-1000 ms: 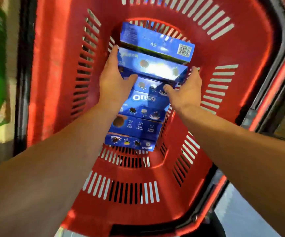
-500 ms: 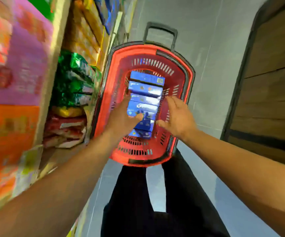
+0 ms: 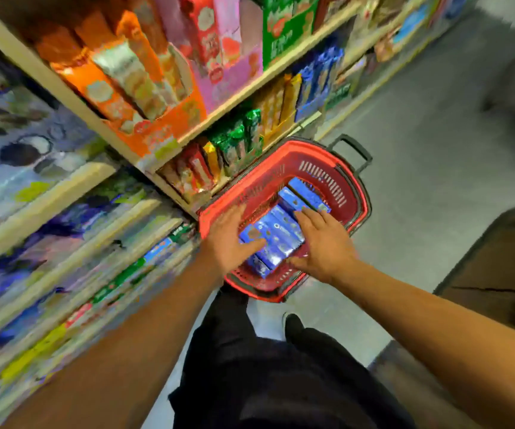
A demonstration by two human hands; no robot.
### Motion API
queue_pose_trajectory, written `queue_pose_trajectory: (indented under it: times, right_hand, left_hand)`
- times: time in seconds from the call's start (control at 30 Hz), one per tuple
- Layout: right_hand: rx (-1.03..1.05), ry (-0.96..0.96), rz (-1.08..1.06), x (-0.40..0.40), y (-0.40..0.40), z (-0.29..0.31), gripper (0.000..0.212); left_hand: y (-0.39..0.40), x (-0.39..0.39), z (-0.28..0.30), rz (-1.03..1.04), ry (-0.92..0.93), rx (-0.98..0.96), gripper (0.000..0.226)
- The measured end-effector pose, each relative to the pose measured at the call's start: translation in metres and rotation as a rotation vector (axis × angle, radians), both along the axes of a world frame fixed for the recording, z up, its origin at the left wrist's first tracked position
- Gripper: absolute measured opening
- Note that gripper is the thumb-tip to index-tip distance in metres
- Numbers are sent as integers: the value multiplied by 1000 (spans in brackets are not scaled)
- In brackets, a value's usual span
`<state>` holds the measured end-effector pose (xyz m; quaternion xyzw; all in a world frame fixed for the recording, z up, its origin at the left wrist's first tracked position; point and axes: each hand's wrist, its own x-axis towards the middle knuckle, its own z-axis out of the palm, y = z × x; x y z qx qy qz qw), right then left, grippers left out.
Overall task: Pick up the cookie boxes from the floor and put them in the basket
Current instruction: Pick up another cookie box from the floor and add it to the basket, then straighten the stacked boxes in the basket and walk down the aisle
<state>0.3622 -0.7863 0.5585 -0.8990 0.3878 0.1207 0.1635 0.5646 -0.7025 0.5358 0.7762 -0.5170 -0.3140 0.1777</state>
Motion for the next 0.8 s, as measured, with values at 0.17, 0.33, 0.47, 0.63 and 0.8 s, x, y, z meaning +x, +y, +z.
queue_pose_trajectory:
  times: [0.17,0.33,0.47,0.63,0.8]
  right_hand:
    - [-69,-52,223,-19,35,18,102]
    - [-68,-79,508,-1,90,35,102]
    - [-57,-8,680,28,144,32,112]
    - [-53,-23,894,56,240,37,106]
    - [-40,28,1030,80,345,29,104]
  left_hand:
    - [80,-42,22,200,3,-91,91]
    - [181,-78,56,471,-56,-158,90]
    - [263,-96,65,690,-53,-102,89]
    - [383,-114,60,923,-36,-55,96]
    - [507,-127,48,1096,8,-24,91]
